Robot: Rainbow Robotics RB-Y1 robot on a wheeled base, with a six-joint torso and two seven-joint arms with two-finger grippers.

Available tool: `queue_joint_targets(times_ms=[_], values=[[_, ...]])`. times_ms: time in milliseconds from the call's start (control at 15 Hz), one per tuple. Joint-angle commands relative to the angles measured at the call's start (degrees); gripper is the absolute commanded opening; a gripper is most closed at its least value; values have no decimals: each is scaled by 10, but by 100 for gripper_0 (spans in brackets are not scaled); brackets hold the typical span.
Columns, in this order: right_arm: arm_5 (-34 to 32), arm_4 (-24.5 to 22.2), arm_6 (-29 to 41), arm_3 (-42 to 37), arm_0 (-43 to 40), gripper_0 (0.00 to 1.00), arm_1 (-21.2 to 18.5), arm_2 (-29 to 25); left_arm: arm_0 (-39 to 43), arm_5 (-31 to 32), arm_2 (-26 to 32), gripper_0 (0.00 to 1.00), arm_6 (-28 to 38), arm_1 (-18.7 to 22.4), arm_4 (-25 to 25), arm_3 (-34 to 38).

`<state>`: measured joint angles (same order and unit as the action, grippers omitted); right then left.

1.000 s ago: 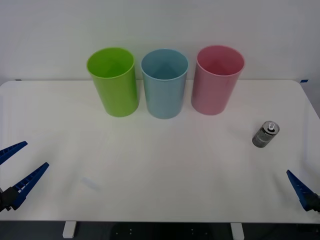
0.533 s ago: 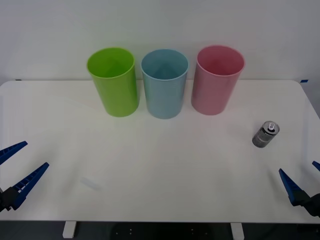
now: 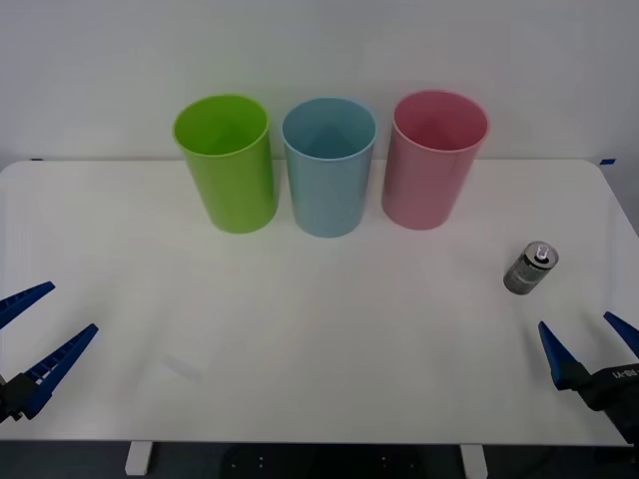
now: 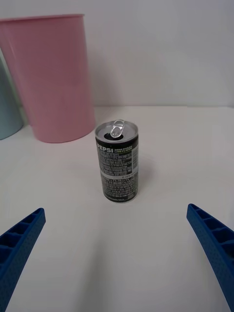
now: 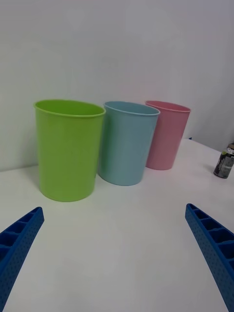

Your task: Grasp the object on the table and drop it into the matching bin: aluminum can to the light blue bin, PET bottle to the pink bin.

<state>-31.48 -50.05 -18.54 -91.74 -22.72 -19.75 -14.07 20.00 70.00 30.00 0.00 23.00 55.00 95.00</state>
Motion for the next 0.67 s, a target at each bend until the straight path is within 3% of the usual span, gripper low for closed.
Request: queue_joint_targets(times_ms=[67,667], values=[[1,-3,-11,31,32,100,8,0,0,0,0,100,0,0,0,0],[27,-28,-40,133,138,100,29,-3,0,0,0,100,0,0,0,0]])
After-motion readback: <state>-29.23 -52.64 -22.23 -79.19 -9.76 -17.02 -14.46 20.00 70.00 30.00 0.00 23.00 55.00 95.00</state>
